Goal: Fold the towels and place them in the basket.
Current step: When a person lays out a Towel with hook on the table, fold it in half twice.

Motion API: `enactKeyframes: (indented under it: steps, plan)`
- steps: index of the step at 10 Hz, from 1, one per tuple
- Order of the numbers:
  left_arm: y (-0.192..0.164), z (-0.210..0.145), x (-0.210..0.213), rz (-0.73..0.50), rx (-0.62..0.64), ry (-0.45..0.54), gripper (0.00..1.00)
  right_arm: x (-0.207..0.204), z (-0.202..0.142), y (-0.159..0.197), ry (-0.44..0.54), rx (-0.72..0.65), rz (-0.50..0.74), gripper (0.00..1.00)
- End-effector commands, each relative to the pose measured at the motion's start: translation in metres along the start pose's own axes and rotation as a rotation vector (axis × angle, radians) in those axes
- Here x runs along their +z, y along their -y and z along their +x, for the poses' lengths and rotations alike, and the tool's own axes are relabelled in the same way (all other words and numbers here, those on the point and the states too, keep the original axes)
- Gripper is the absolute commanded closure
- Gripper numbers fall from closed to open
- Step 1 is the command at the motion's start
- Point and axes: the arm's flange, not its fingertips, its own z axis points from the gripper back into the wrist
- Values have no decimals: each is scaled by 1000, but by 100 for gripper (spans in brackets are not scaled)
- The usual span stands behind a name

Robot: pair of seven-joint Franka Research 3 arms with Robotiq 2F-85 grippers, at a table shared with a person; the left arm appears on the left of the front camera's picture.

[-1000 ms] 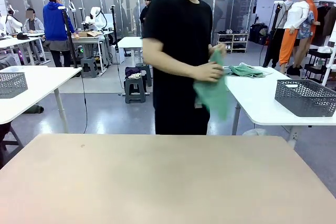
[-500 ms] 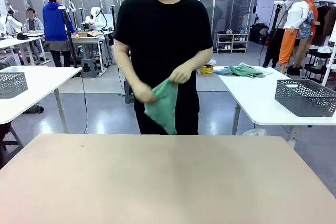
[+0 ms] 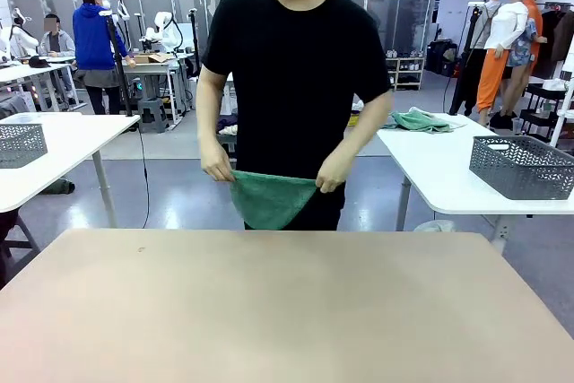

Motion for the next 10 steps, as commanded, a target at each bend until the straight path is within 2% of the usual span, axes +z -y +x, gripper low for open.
enactKeyframes:
  steps: [1, 10]
  plan:
    - [0, 1, 0, -7, -9, 9, 0, 0, -1, 0, 7, 14, 7, 0]
    - [0, 1, 0, -7, -9, 9, 0, 0, -1, 0, 7, 14, 7, 0]
